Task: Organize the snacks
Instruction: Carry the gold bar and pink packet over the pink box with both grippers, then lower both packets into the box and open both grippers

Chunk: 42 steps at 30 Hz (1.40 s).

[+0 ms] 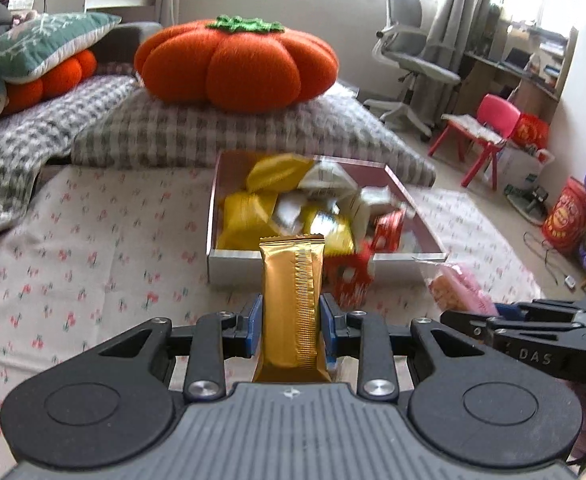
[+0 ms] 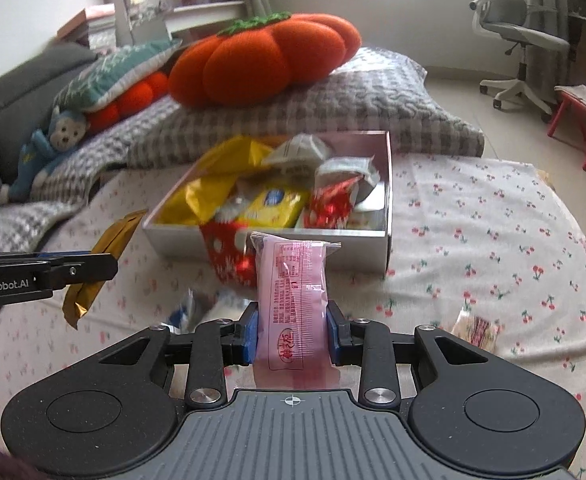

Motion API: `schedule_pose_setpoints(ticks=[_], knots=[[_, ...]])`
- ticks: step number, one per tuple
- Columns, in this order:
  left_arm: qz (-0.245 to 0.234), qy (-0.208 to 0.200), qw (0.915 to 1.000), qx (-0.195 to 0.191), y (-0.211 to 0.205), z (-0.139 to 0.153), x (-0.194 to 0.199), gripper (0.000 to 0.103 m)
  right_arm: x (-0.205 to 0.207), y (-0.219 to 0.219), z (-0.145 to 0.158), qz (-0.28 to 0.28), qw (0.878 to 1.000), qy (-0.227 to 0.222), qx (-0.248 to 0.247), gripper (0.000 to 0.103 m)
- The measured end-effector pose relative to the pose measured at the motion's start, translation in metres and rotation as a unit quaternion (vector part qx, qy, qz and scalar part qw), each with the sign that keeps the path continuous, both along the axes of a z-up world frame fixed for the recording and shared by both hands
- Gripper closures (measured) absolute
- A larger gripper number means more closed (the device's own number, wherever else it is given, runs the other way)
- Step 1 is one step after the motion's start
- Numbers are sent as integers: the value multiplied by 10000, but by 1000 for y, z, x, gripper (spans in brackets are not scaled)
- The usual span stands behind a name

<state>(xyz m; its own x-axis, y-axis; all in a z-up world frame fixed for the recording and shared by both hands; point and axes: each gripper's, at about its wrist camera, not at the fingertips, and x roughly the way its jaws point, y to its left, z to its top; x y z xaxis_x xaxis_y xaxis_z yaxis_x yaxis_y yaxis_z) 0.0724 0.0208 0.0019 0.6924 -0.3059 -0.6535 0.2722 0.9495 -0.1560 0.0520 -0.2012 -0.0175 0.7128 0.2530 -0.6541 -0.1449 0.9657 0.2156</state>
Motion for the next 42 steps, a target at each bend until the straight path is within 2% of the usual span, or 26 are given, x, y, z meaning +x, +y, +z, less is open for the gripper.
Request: schedule_pose_setpoints(ticks=[7, 15, 21, 32, 42], knots=[[-209, 29, 9997, -152, -11, 9, 39, 76, 33, -12, 12, -275, 9992, 14, 278, 72], [-287, 122, 9993, -215, -27, -3, 76, 76, 70, -19, 9, -523, 9974, 160, 464, 72], [-417, 181, 9984, -327, -30, -12, 93, 76, 94, -10, 8, -480, 9975, 205, 468, 72], [-461, 335, 9970, -524, -23, -26, 111, 76, 129, 11, 5, -456, 9978, 368, 326, 72], [-613, 382, 9966, -386, -20, -30, 111, 77, 141, 18, 2, -619, 9967, 494, 161, 72]])
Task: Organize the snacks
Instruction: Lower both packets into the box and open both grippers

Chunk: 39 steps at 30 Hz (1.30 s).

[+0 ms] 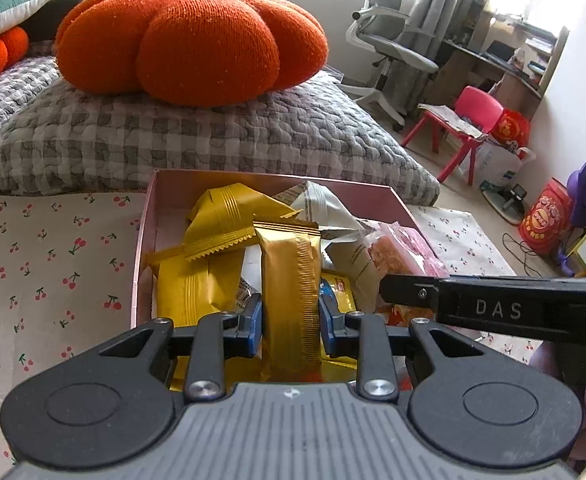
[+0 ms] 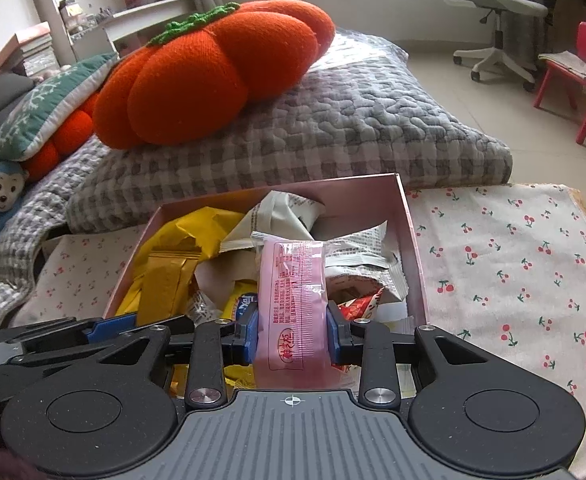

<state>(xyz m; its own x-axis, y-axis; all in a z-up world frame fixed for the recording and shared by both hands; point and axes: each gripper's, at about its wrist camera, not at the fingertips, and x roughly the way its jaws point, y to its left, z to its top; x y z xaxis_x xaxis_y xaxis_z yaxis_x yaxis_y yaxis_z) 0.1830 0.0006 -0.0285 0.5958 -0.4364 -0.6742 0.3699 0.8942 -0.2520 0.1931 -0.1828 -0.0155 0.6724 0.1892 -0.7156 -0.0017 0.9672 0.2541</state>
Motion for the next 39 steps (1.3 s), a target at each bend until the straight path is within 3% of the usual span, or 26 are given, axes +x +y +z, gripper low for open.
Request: schedule_pose_setpoints(ticks=[14, 16, 20, 26, 39], knots=[[-131, -23, 9999, 13, 3, -1, 0, 76, 3, 0, 1, -215, 9997, 32, -61, 72], [-169, -1, 9999, -12, 3, -2, 0, 75, 2, 0, 1, -204, 9998, 25, -25, 67], [-259, 20, 9996, -64, 3, -3, -1, 63, -1, -3, 4, -264, 9996, 37, 55, 64], [-369, -92, 9993, -47, -3, 2, -7, 43, -5, -10, 10, -405, 9992, -13, 67, 50], [-459, -230, 9986, 93, -20, 16, -25, 17, -31, -30, 27, -425, 9990, -141, -41, 29]])
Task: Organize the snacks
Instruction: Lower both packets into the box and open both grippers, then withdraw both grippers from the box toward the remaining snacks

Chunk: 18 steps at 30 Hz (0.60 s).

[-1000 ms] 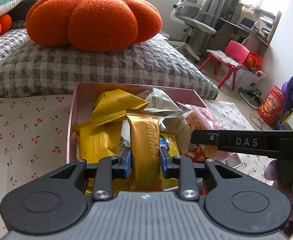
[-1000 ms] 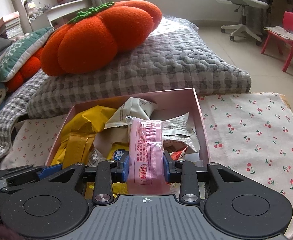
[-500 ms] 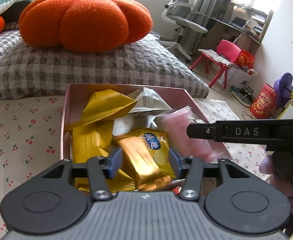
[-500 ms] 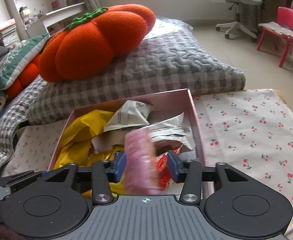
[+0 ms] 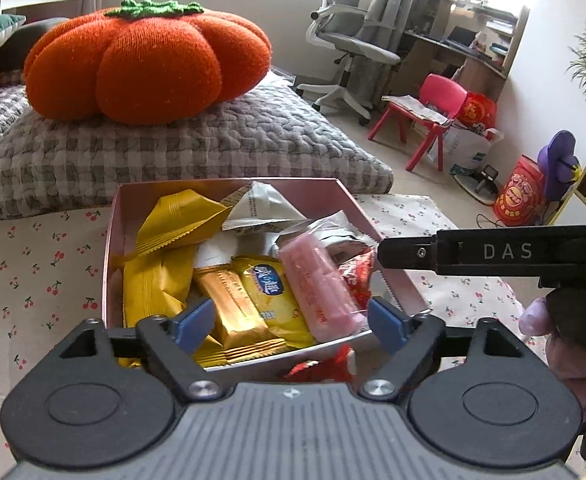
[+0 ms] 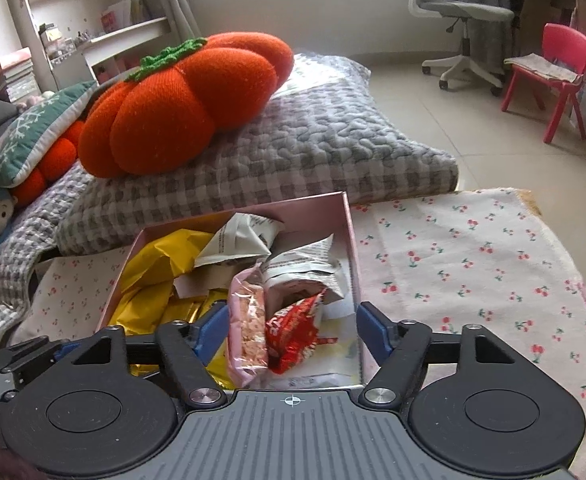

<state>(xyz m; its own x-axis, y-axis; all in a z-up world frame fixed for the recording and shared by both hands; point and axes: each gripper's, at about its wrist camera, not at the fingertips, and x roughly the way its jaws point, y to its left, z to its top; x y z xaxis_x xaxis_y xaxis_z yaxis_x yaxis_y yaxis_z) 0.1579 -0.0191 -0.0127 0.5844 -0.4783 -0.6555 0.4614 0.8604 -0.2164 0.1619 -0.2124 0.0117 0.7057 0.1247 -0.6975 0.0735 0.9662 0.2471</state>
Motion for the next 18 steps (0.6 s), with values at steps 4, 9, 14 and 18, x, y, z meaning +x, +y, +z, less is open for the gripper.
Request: schedule_pose_setpoints(ticks=[4, 9, 14, 18], knots=[[43, -129, 9999, 88, -5, 7, -8, 7, -13, -6, 9, 92, 9999, -83, -82, 19], [49, -249, 9992, 323, -11, 10, -22, 1, -33, -12, 14, 271, 9993, -167, -205, 11], [223, -305, 9976, 577, -13, 5, -35, 1, -52, -16, 11, 415, 9984, -159, -339, 9], [286, -186, 9968, 726, -13, 1, -45, 1, -67, -15, 5, 594, 9970, -222, -454, 8]])
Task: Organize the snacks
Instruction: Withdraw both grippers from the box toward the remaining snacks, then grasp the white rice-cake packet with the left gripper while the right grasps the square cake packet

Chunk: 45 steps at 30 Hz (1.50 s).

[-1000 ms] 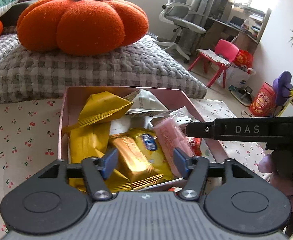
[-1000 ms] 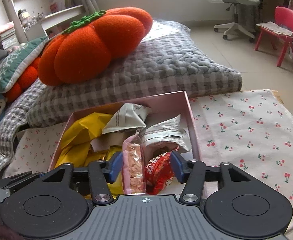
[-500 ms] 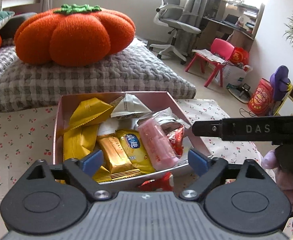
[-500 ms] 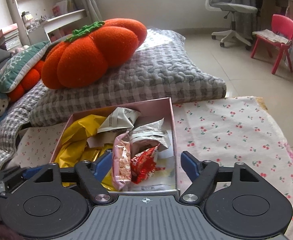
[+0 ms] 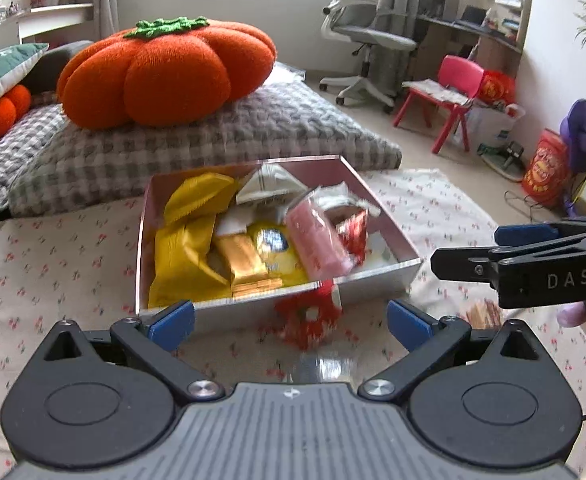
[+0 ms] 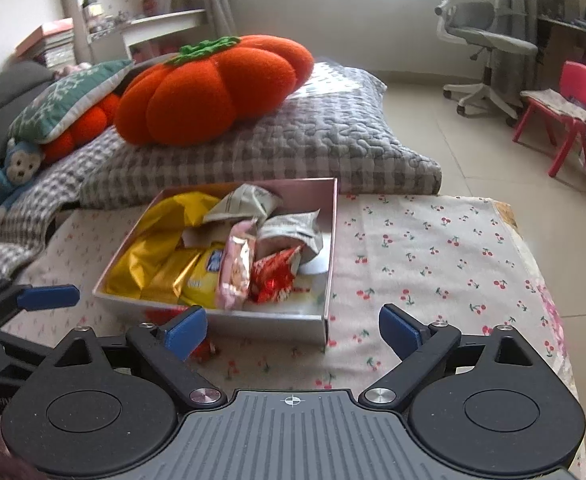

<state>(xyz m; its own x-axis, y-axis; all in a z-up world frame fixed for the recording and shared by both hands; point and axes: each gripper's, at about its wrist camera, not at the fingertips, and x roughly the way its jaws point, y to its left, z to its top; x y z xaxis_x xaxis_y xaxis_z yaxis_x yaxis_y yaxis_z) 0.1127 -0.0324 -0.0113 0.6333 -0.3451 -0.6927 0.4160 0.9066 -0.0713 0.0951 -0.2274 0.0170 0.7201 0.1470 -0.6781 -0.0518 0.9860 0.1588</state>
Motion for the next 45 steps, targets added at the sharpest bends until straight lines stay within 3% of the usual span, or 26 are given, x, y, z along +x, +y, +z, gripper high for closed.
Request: schedule_pose_setpoints(ticks=[8, 14, 20, 34, 45], knots=[[63, -21, 9998, 186, 5, -8, -27, 1, -26, -1, -11, 285, 9995, -134, -86, 5], [369, -402, 9983, 220, 24, -25, -44, 1, -41, -8, -24, 278, 9991, -284, -118, 5], [511, -314, 9981, 125, 46, -42, -55, 1, -48, -24, -45, 219, 9994, -188, -208, 5], [-75, -48, 10000, 40, 30, -57, -81, 1, -61, -42, -85, 43, 9983, 272, -506, 5], [-546, 331, 9979, -85, 6, -60, -92, 19, -54, -53, -96, 7, 9977, 342, -579, 4]])
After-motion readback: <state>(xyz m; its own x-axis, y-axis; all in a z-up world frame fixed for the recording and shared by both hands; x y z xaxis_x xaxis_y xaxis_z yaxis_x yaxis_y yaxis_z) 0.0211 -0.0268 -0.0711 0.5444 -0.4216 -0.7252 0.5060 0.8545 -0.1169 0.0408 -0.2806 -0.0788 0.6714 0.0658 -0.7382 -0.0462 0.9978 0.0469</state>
